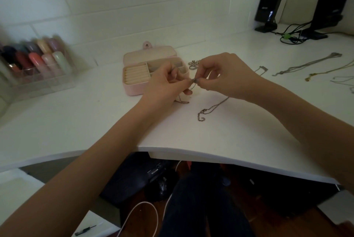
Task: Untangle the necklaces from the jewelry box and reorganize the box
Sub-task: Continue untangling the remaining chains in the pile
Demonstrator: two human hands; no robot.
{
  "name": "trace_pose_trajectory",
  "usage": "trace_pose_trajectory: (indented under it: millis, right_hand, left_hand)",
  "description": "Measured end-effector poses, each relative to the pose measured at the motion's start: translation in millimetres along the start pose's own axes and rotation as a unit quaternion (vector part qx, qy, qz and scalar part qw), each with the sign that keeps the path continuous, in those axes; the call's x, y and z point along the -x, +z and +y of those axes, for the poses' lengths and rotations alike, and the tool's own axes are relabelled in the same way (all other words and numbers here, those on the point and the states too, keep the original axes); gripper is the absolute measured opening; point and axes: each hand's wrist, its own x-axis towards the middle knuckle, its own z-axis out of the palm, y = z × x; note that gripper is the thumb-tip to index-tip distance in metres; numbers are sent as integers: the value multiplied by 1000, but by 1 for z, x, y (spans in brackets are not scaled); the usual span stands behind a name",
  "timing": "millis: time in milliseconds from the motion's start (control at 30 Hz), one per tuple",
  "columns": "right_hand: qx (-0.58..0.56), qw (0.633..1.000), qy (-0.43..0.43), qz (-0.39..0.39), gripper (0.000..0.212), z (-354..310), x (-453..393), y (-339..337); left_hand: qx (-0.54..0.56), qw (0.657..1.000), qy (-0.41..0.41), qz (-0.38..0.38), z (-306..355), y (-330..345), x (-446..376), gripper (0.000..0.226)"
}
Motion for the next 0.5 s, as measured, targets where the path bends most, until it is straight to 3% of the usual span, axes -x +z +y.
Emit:
trace_pose_trajectory:
  millis: [300,500]
  right_hand:
    - [21,999,-43,0,18,-5,5,3]
    - [-16,1000,-3,-11,6,-3,0,3]
  left_hand:
    - [-33,999,16,9,-4,0,-4,35]
    - [-50,998,33,4,-5,0,-2,41]
